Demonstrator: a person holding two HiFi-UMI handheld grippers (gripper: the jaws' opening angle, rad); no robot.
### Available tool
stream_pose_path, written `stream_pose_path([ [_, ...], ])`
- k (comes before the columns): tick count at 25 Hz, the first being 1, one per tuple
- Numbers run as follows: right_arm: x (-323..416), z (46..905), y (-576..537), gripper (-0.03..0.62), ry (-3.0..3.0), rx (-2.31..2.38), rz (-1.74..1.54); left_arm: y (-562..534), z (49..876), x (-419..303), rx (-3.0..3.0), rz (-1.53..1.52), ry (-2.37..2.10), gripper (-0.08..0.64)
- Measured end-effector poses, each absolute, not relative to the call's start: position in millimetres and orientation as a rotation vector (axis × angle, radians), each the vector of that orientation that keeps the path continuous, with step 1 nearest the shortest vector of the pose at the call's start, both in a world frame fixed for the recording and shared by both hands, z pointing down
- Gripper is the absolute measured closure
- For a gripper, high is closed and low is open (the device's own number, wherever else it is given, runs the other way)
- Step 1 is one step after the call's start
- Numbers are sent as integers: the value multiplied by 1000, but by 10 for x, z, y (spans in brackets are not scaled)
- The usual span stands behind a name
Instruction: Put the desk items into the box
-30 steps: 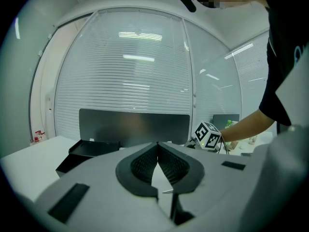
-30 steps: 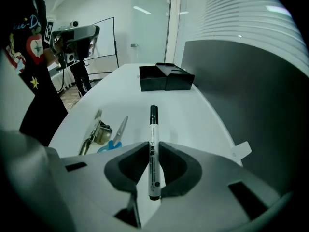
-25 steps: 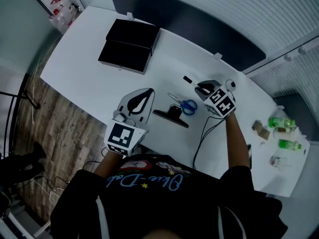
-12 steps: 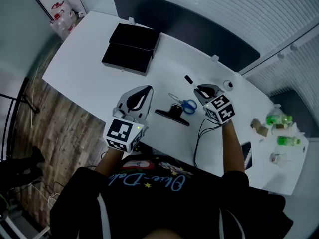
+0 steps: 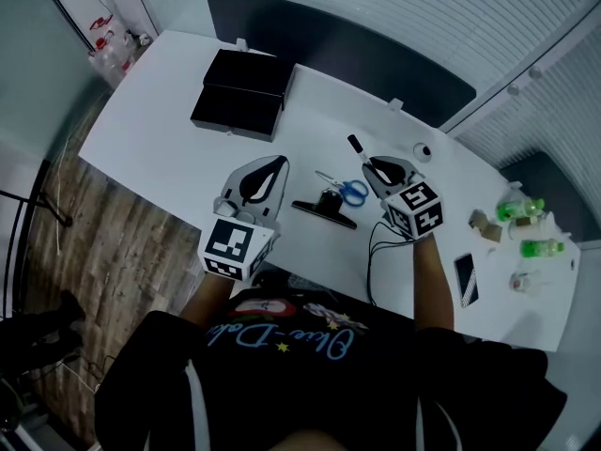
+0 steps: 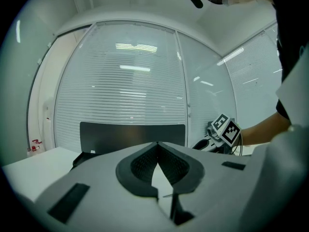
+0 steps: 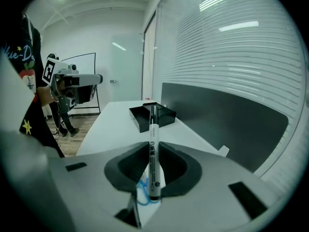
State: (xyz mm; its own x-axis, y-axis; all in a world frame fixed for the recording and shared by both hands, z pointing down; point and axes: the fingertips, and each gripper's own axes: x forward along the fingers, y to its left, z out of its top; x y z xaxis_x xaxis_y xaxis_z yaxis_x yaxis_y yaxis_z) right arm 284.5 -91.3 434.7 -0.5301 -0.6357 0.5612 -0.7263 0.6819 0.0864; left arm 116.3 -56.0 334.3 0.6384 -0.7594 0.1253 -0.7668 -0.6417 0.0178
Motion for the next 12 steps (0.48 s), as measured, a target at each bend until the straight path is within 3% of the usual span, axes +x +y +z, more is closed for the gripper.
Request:
stream_pose_path([
  [12,2645,3856,-622,520,-2475,1234,228,-424,3265,1084,2843,136,-1259,552],
])
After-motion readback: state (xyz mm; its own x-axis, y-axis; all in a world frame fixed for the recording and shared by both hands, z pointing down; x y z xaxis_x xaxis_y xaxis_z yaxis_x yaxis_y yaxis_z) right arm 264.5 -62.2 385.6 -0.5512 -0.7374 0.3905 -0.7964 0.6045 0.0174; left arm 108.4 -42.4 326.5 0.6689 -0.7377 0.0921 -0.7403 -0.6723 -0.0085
